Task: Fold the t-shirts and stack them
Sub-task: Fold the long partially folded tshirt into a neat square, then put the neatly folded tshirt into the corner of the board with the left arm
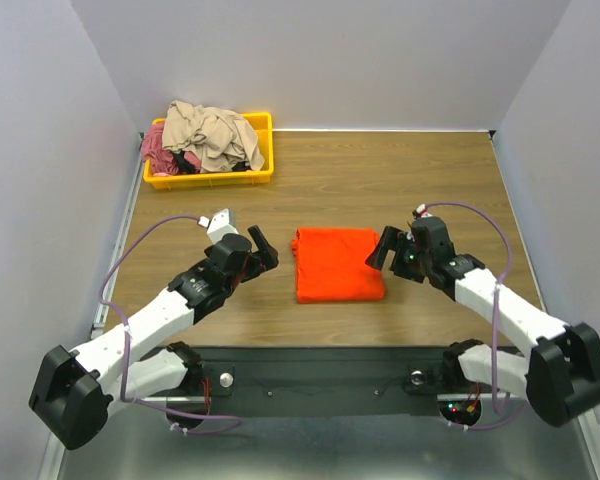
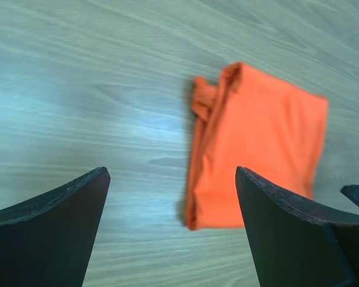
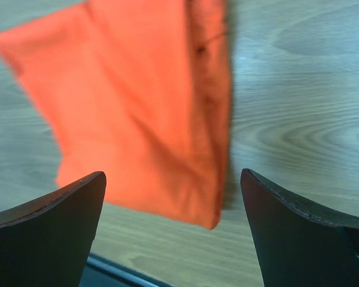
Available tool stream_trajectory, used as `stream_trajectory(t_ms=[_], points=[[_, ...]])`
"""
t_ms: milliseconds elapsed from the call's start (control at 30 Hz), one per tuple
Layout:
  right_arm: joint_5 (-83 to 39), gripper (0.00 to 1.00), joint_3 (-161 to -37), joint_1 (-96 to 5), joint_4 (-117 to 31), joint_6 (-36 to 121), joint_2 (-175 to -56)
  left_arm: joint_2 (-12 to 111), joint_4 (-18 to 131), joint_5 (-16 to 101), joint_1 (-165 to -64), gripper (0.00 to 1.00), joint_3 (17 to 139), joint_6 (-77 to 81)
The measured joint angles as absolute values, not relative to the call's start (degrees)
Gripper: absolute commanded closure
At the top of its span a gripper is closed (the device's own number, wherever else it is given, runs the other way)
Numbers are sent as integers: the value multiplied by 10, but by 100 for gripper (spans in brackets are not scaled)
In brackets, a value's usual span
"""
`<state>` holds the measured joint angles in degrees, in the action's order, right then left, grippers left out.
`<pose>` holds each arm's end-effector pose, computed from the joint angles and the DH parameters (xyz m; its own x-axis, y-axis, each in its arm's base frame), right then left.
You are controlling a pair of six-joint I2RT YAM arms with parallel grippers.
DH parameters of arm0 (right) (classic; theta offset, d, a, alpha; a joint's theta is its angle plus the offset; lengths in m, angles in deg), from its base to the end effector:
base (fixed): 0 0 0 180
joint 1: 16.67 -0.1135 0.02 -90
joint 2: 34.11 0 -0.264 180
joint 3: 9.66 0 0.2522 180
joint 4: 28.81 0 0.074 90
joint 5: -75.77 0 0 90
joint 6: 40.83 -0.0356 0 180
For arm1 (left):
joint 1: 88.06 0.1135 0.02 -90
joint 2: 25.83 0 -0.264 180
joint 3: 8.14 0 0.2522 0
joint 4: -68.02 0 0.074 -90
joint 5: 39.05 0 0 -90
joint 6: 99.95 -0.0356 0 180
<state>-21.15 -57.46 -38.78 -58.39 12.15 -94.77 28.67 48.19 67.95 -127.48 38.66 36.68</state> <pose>0.1996 0.0857 0.2137 -0.7737 0.3308 -0.5403 0.0123 0.8605 0.5093 0.1707 -0.1269 0.2447 -0.5410 -0.4552 -0.7072 0.0199 0.8337 -0.5518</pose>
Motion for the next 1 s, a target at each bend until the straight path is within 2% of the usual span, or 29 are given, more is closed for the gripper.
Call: stream_trajectory(t_ms=[100,233,367,533,567,633,867,1000], points=[[-188,1,-595,-388,-591,133,-1011,283,454,693,-1268,1,385,371],[-163,6,-622,-390,-594,143,-1089,266,441,697,-1266,1,370,375],[-146,28,-644,-397,-585,151,-1145,257,433,697,-1262,1,354,379],[-132,45,-671,-409,-562,151,-1201,254,432,696,-1257,1,344,381],[-129,53,-677,-414,-559,151,-1210,252,431,696,-1255,1,342,382],[-124,63,-683,-421,-557,151,-1220,248,427,696,-1254,1,341,382],[-109,75,-705,-449,-540,143,-1252,234,421,697,-1247,1,341,382],[-107,78,-707,-461,-518,125,-1264,231,420,698,-1246,1,341,382]])
